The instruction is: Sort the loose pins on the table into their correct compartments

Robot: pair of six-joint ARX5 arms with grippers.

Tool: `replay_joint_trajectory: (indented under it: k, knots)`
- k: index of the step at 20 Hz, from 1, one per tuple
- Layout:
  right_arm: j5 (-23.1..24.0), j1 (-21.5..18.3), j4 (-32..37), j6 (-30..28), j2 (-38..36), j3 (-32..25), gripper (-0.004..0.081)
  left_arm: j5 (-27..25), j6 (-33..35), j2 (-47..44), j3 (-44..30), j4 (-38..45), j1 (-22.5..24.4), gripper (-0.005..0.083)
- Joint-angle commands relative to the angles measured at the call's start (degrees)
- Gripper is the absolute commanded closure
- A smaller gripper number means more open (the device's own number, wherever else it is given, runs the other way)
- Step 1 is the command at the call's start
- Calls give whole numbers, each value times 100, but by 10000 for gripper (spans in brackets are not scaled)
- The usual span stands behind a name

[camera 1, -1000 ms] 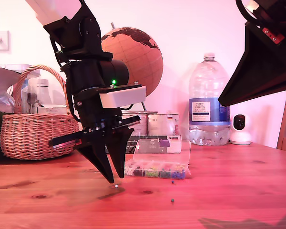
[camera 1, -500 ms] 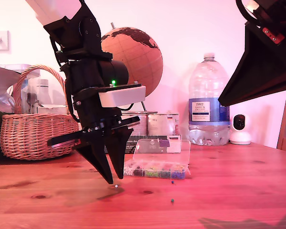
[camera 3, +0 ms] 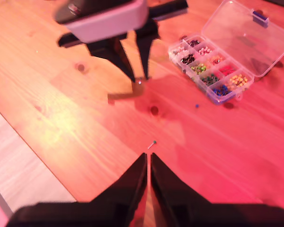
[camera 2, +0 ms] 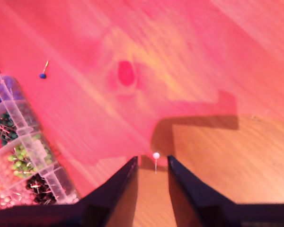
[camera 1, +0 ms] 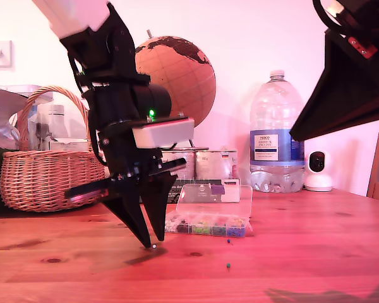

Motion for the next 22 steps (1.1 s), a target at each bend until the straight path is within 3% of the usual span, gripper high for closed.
replay_joint_trajectory:
  k: [1,18,22]
  knots:
    - [-20,-9,20,-11,35,92,783,2,20,245,-20,-55,-15,605]
    - [-35,-4,37,2,35,92,783,26,24,289,-20,-195,-90,612]
    - [-125,-4,39,2,35,92,783,24,24,299,-20,-192,-90,649]
